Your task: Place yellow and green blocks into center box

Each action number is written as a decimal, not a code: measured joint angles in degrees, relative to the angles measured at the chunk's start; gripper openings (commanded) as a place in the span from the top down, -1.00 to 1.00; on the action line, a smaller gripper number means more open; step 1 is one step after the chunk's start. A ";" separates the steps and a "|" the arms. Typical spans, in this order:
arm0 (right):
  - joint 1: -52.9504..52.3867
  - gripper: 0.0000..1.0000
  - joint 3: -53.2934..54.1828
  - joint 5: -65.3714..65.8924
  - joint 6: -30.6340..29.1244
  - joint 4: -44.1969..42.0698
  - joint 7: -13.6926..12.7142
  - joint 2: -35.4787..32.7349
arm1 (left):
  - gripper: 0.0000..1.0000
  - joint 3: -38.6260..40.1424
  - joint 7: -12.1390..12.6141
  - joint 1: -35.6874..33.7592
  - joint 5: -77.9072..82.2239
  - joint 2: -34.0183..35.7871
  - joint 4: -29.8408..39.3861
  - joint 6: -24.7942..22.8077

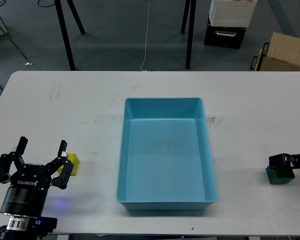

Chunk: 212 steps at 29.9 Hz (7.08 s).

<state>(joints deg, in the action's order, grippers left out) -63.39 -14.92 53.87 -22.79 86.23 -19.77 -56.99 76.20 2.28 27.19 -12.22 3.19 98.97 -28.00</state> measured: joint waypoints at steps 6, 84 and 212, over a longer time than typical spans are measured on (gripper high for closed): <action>2.01 -0.14 0.38 -0.30 4.33 0.13 0.54 0.37 | -1.00 -0.93 -0.08 -0.01 0.06 -0.62 -0.84 0.00; -28.01 -0.42 9.53 -37.89 6.57 -35.05 1.63 43.40 | -1.00 -1.37 -0.09 -1.28 1.76 -1.54 -2.44 0.00; 92.54 -0.97 105.53 -81.12 -5.21 3.89 14.67 36.60 | -1.00 -114.82 6.84 -120.91 67.83 40.67 -7.37 0.01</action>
<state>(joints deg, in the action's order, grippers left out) 29.15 90.61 -27.25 -28.00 90.12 -5.10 -20.39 -38.62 9.12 -93.72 55.61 43.87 91.60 -27.99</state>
